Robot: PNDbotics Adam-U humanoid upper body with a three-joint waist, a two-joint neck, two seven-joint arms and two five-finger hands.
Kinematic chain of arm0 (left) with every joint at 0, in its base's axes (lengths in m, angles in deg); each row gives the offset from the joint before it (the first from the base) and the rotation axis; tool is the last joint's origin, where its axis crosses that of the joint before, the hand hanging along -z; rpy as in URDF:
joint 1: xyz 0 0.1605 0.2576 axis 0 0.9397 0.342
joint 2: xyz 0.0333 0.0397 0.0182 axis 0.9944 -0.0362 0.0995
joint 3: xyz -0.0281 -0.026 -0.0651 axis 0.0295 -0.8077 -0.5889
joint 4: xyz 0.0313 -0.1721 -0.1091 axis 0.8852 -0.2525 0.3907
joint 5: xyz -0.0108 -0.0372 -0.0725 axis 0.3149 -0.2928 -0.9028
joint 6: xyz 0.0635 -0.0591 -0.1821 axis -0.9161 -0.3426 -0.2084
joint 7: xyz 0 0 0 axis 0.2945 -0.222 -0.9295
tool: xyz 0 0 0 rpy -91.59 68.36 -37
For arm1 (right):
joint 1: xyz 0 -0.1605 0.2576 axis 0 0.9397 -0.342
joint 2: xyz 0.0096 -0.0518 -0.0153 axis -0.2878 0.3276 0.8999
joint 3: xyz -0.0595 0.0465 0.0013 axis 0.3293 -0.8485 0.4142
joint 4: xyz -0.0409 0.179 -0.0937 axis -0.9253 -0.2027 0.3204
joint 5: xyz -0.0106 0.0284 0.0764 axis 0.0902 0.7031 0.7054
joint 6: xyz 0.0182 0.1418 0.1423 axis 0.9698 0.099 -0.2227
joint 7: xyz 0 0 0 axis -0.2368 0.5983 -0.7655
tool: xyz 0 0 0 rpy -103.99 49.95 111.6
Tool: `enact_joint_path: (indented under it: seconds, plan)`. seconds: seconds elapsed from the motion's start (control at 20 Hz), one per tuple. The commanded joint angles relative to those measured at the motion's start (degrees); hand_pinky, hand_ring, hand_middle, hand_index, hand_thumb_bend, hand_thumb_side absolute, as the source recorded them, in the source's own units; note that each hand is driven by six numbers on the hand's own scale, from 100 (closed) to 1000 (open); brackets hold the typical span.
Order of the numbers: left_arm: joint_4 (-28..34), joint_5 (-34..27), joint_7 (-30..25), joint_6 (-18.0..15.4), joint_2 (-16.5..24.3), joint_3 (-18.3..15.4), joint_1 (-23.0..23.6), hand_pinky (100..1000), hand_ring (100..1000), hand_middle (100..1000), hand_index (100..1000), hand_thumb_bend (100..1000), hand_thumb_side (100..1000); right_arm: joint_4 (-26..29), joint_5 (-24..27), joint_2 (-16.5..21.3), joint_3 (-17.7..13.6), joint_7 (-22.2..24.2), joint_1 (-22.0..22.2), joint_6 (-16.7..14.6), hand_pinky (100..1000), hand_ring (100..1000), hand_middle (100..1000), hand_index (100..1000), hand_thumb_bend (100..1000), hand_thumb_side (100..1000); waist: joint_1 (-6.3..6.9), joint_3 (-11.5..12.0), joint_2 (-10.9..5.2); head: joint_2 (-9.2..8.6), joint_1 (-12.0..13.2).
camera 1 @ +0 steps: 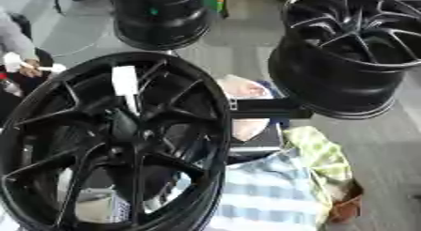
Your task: Pull the pin out of the wheel hub.
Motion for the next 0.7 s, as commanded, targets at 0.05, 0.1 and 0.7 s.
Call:
enact_joint_path:
  seconds: [0.05,0.1,0.7]
  plan:
    - [-0.5,0.3,-1.7,0.1,1.4,0.0,-1.7,836,736,634,771,384,309,0.7,-0.3,1.0,0.0,0.0,-0.8,0.0,759,748,693,814,100,383,0.11,0.0,-0.96,-0.47,-0.3]
    - [-0.9,0.6,-2.6,0.1,1.7,0.4,-2.1,841,746,650,778,387,317,0.7,-0.2,1.0,0.1,0.0,-0.8,0.0,759,748,692,813,100,384,0.13,0.0,-0.94,-0.55,-0.4]
    - [-10.5,11.0,-14.5,-9.1,7.2,13.3,-10.0,891,823,760,875,459,367,-0.1,0.6,1.8,0.5,0.2,-1.4,-0.1,757,748,691,813,100,397,0.81,-0.7,-0.3,-1.13,-0.4]
